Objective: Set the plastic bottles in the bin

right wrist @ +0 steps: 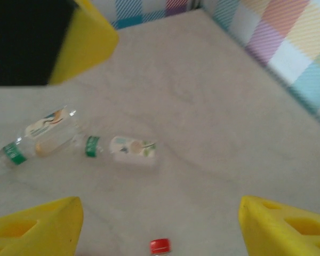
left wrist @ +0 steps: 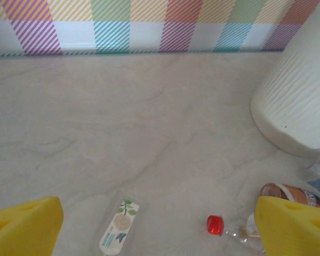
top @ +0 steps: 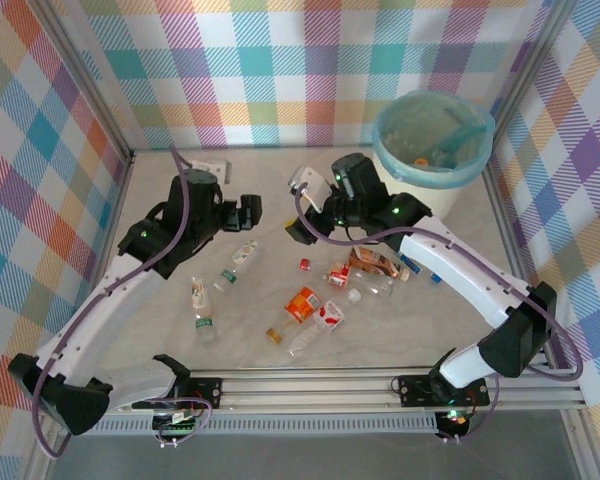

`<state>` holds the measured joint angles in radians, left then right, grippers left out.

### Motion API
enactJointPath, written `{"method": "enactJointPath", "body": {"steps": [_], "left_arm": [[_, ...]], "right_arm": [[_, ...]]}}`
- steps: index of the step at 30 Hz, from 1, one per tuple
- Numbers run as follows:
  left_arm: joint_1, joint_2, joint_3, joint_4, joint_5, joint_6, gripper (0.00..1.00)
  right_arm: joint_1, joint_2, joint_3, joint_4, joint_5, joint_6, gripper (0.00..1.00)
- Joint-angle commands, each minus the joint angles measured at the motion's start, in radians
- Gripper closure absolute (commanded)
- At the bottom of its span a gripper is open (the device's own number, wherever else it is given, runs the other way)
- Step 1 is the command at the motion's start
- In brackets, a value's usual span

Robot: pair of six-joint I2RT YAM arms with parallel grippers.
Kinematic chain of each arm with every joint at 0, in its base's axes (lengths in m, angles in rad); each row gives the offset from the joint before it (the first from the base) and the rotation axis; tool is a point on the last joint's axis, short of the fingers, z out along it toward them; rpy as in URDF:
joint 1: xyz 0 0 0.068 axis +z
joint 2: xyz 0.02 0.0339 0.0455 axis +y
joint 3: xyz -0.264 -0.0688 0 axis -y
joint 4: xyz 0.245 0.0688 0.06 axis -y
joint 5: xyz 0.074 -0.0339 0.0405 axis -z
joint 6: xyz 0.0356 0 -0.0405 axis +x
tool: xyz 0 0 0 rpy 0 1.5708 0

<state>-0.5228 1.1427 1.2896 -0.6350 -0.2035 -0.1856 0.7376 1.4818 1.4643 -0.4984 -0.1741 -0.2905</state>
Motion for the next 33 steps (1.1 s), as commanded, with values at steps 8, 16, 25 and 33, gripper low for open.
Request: {"method": "enactJointPath", "body": {"steps": [8, 16, 25, 33], "left_arm": [[0.006, -0.129, -0.199, -0.003, 0.181, 0.192, 0.08], [-0.098, -0.097, -0.229, -0.050, 0.548, 0.554, 0.07], [-0.248, -0.113, -0.342, -0.084, 0.668, 1.002, 0.00], [-0.249, -0.177, -0.454, 0.015, 0.607, 1.047, 0.00]], "right_arm": [[0.004, -0.178, -0.242, -0.088, 0.024, 0.438, 0.27], [0.003, -0.327, -0.383, -0.343, 0.105, 0.203, 0.24], [0.003, -0.196, -0.366, -0.288, 0.073, -0.048, 0.35], [0.002, 0.147, -0.169, -0.236, 0.038, -0.125, 0.35]]}}
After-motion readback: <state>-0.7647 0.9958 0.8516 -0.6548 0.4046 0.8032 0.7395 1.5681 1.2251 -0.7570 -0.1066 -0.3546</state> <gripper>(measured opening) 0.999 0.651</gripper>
